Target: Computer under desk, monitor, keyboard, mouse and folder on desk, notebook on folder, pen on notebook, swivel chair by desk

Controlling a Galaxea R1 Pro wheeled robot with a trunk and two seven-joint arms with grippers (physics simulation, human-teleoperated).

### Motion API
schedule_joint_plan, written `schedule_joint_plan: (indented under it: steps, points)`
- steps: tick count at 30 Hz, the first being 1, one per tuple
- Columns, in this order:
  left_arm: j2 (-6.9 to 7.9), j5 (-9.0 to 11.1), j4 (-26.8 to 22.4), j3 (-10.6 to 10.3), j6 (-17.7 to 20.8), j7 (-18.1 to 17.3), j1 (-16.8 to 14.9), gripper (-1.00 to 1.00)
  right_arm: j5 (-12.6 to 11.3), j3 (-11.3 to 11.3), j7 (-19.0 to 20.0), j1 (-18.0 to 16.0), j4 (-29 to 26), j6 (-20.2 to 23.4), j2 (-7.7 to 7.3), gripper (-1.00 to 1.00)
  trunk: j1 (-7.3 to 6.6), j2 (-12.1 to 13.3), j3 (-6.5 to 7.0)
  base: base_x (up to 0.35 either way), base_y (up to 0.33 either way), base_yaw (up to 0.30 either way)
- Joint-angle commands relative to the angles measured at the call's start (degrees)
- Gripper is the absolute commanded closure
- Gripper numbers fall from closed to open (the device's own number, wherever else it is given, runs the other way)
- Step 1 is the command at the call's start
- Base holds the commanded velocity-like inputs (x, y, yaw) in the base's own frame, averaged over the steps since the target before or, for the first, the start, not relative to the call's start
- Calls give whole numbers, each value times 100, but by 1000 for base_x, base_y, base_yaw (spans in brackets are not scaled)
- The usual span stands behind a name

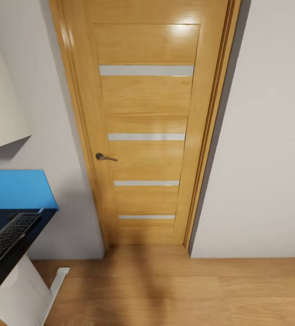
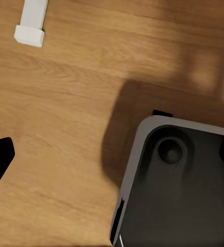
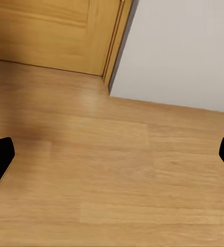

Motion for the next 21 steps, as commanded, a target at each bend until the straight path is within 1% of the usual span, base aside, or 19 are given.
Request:
schedule_joint_plan:
  steps: [1, 5, 21]
  points:
    - [0, 15, -6, -29, -8, 26, 0, -100, 44, 23, -60, -5, 3, 1, 0, -100, 1, -6, -8, 2, -2, 285]
    - [0, 15, -6, -31, -8, 26, 0, -100, 44, 23, -60, -4, 3, 12, -2, -100, 1, -6, -8, 0, -55, 285]
    - [-1, 15, -6, -31, 1, 26, 0, -100, 44, 32, -51, -5, 3, 42, -1, -100, 1, -6, -8, 0, -299, 285]
